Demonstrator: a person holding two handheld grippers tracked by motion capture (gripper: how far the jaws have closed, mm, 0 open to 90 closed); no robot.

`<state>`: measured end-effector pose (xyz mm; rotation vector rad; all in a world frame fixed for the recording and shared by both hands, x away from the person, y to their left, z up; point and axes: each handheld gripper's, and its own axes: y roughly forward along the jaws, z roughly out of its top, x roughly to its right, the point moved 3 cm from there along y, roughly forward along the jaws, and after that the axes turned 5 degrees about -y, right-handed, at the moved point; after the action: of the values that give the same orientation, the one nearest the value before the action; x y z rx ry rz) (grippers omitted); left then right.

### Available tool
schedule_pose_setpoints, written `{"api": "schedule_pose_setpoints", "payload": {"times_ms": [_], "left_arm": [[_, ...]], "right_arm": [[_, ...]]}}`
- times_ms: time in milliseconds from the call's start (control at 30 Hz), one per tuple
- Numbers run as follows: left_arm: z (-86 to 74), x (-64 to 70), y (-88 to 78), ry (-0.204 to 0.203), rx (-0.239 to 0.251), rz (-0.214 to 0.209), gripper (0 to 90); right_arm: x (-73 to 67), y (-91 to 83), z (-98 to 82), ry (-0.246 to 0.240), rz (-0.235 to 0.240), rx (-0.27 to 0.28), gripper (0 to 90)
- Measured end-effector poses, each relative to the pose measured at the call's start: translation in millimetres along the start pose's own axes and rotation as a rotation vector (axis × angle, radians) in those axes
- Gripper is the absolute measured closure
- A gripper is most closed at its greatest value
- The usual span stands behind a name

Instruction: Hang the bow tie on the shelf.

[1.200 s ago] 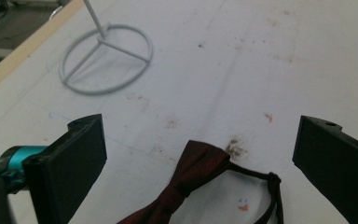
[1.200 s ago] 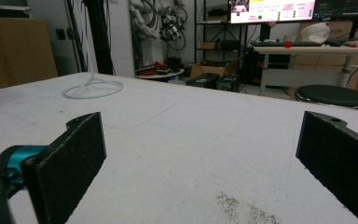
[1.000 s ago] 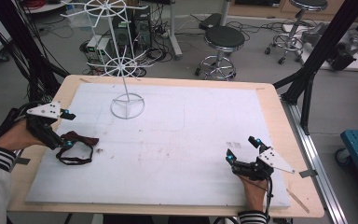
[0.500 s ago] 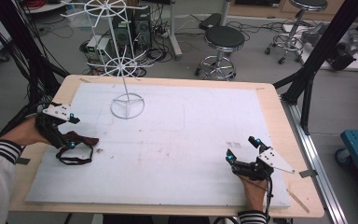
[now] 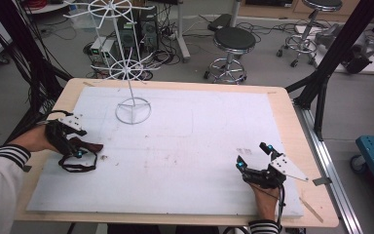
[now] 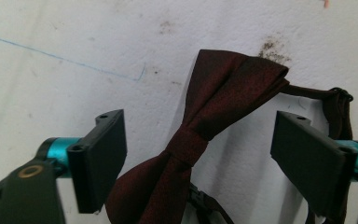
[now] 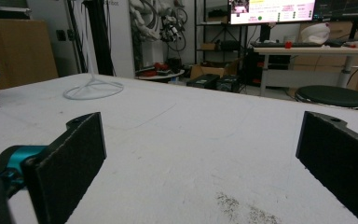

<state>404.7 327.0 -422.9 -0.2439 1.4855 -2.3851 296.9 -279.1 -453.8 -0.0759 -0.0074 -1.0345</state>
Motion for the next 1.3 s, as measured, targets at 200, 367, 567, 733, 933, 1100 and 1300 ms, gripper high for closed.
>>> {"api": "schedule_pose_setpoints", "payload": {"times_ms": [200, 367, 567, 733, 933, 1100, 1300], "left_arm": [[-1.2, -0.5, 2.9, -0.004, -0.02, 0.013, 28.3], [-2.4, -2.5, 5.2, -0.019, -0.044, 0.055, 36.3], [-3.1, -2.3, 5.9, -0.017, -0.059, 0.046, 47.1], [-2.5, -2.2, 8.1, -0.044, -0.058, 0.042, 53.0], [-2.2, -2.1, 8.7, -0.015, -0.078, 0.05, 65.7], [-1.1, -1.3, 8.6, -0.017, -0.081, 0.054, 73.0], [-0.5, -1.0, 6.7, -0.028, -0.063, 0.049, 73.4]], "right_arm": [[0.1, 0.0, 0.0, 0.0, 0.001, 0.0, 0.7], [0.5, 0.1, 0.0, -0.002, -0.001, 0.002, 0.7], [0.4, 0.0, 0.1, 0.001, -0.001, 0.003, 0.7], [0.4, 0.0, 0.1, 0.001, -0.001, 0.003, 0.7], [0.5, -0.1, 0.0, 0.004, 0.0, 0.008, 0.7], [0.3, -0.2, 0.0, 0.004, 0.0, 0.007, 0.7], [0.3, -0.2, 0.0, 0.004, 0.0, 0.007, 0.7]]}}
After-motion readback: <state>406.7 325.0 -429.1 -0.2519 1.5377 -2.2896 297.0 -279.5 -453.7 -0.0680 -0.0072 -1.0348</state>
